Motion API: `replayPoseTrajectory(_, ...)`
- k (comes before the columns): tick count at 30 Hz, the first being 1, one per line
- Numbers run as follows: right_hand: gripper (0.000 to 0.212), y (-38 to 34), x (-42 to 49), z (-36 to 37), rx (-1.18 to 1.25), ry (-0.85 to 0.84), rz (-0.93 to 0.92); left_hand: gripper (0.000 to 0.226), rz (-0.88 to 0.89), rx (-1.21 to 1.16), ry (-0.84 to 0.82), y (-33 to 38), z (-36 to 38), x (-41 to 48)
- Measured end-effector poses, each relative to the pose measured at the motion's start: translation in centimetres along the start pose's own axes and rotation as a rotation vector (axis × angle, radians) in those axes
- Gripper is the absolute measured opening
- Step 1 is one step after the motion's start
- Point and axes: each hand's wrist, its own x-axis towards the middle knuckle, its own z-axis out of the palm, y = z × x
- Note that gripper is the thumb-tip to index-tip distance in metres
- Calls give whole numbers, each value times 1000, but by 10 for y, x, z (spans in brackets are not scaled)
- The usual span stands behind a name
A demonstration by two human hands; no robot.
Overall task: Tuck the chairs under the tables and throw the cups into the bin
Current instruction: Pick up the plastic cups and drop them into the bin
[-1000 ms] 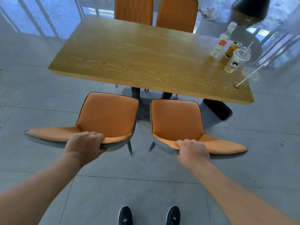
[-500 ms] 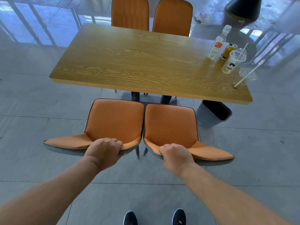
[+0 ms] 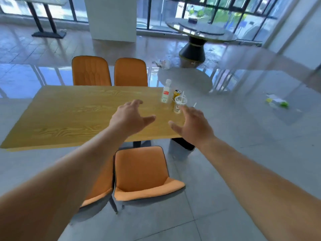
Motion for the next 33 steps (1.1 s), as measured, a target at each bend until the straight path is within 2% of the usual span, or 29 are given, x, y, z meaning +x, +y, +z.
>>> replayPoseTrajectory(3,83,48,7,-84,-55,144,-23,94,184,19,95,103,-11,25)
replayPoseTrajectory(7,87,144,1,-166,-123,251,-13,92,336,24,137,228,19,44)
replayPoseTrajectory(12,88,297,-11,-239,-121,319,60,91,333,35,148,329,89,62)
replayPoseTrajectory(17,90,408,5,-272,-114,233,112,93,257,82,165,391,138,96)
replayPoseTrajectory(20,88,438,37,-274,-87,181,75,93,244,119,179,417,159,118)
replayPoseTrajectory(24,84,448,97,-249,-73,68,-74,91,179,153,195,421,180,153)
replayPoseTrajectory(30,73,445,193,-183,-96,-131,-370,90,-3,112,205,377,223,222)
replayPoseTrajectory(33,75,449,250,-157,-37,-191,-430,94,-111,56,207,350,246,265)
